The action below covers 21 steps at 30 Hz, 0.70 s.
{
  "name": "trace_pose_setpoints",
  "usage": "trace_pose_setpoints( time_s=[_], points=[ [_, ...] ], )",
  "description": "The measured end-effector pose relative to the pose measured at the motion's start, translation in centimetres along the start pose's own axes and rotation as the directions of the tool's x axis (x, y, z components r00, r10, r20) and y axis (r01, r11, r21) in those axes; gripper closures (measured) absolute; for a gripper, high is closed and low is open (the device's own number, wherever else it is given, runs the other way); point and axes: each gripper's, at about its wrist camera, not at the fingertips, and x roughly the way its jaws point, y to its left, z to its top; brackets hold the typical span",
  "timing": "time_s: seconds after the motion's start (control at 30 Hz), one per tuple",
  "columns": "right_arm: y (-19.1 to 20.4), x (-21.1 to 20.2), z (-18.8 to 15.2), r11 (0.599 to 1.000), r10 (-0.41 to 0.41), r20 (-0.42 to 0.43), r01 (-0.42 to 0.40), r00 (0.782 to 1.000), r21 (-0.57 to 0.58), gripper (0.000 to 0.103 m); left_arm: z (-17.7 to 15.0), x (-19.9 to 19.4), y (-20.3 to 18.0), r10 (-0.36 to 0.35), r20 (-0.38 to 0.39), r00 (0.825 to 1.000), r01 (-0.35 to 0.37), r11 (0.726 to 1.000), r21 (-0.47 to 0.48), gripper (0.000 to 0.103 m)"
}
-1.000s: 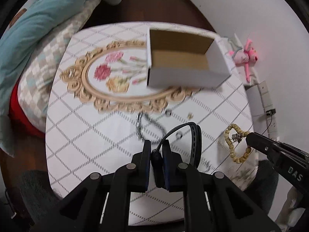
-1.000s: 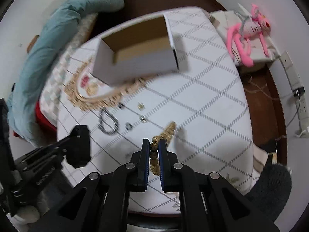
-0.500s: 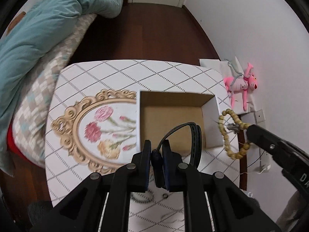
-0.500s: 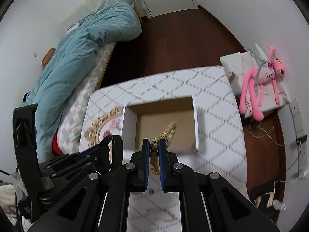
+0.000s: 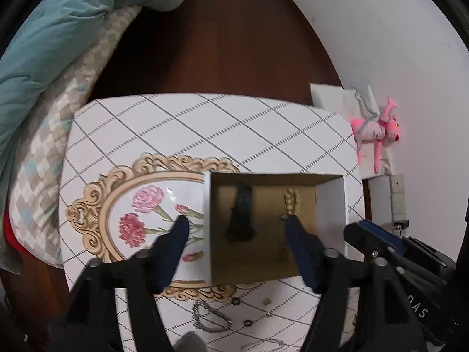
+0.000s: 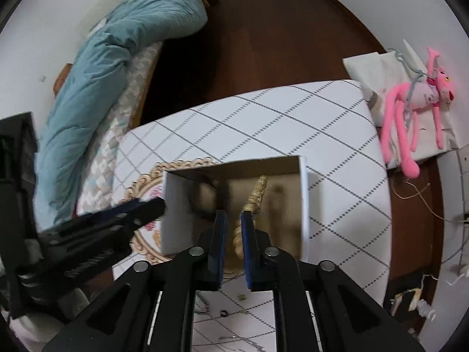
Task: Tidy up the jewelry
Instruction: 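Carry the watch and bead bracelet into the white box while both tools open, then lift both open tools out of the box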
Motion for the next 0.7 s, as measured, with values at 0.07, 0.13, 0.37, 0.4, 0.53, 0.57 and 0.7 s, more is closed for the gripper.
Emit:
trace_pose_setpoints(
  time_s=[0.07,0.13,0.37,0.4,0.53,0.57,0.7],
  points=[
    [0.1,-0.1,-0.5,0.997,-0.078,0.020,0.079,0.997,-0.028,0.063,-0.5,-0.1,0.6,0.027,0.009,1.000,-0.027,1.000,0.003,0.029],
    [0.1,-0.2,-0.9,0.990,-0.135,0.034,0.137,0.990,-0.046,0.047,-1.1,0.0,1.1,0.068,0.025,0.997,-0.068,0.998,0.005,0.022],
    [0.3,1.3,-3.2,0.934,-0.335,0.066,0.341,0.940,-0.107,0.004,-3.4,1.6,2.4,0.163,0.068,0.984,-0.165,0.986,0.016,0.000],
    [0.3,1.6,-3.3,0.932,-0.340,0.062,0.345,0.939,-0.110,0.003,-3.7,1.8,2.5,0.170,0.063,0.983,-0.172,0.985,0.022,0.000],
    [0.2,2.4,-4.2,0.923,-0.364,0.070,0.370,0.929,-0.110,0.000,-4.5,2.0,2.4,0.183,0.072,0.980,-0.186,0.982,0.029,0.000],
    [0.2,2.3,-4.4,0.920,-0.368,0.077,0.375,0.927,-0.111,0.000,-4.7,1.8,2.3,0.187,0.081,0.979,-0.190,0.981,0.032,0.000],
    [0.1,1.5,-4.8,0.920,-0.371,0.098,0.380,0.923,-0.098,0.000,-5.3,0.9,2.1,0.185,0.104,0.977,-0.188,0.982,0.020,0.000]
  ],
)
